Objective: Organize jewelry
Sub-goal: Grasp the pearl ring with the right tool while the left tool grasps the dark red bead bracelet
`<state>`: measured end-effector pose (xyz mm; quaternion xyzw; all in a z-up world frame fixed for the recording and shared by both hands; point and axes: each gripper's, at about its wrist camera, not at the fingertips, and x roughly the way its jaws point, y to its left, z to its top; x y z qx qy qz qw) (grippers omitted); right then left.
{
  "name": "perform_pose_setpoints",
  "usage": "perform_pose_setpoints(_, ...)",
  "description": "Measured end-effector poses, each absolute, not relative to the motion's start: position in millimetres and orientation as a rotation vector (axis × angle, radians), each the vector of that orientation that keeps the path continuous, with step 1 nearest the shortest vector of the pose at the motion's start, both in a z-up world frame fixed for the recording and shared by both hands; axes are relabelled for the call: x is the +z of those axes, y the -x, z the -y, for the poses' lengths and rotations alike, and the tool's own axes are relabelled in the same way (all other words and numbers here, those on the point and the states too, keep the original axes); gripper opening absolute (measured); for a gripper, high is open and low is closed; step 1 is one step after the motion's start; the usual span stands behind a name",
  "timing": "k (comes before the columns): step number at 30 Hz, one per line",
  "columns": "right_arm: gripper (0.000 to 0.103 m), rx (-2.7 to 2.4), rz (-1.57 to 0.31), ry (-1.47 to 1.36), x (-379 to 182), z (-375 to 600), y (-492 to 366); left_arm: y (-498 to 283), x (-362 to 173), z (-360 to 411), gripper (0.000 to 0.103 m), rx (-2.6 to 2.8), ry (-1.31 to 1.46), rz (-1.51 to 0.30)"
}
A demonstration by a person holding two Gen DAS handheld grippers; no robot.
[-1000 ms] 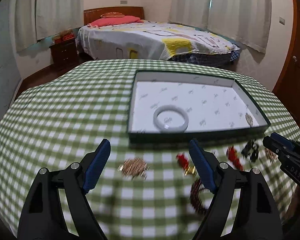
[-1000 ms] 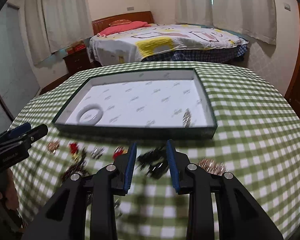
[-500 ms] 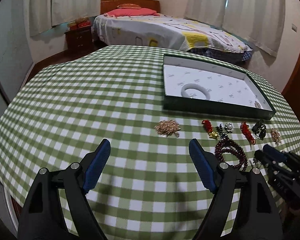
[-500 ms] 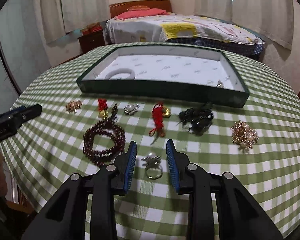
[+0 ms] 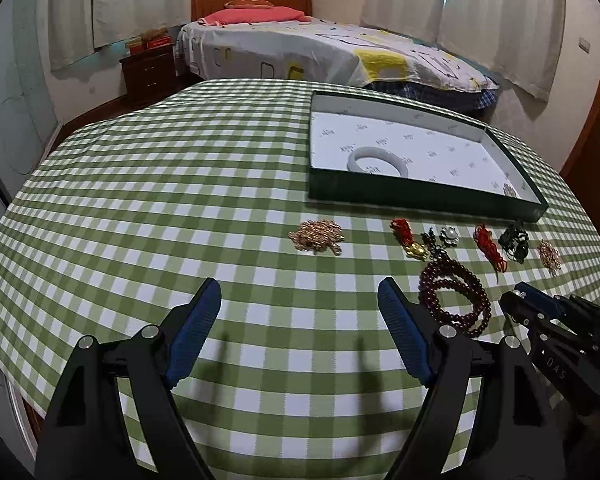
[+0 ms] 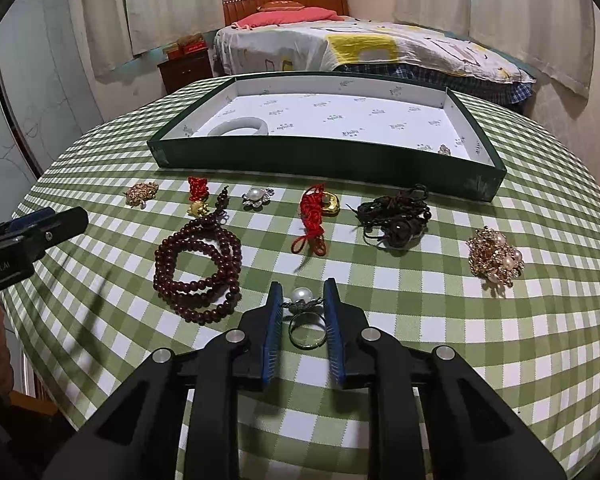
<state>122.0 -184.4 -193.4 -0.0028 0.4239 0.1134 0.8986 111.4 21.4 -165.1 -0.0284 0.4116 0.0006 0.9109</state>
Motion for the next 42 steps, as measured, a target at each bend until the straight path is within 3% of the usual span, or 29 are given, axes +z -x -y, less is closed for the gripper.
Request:
perform_pose_setpoints(30,0.022,0.021,-0.862,-0.153,-191,298,-107,-129,-176,94,0.079,-0.151,-0.065,-0.893)
perform_pose_setpoints(42,0.022,0.024,-0.862,-0.174,-193,303,-104,-140,-198,100,0.079,-0.12,-0.093,-0.943)
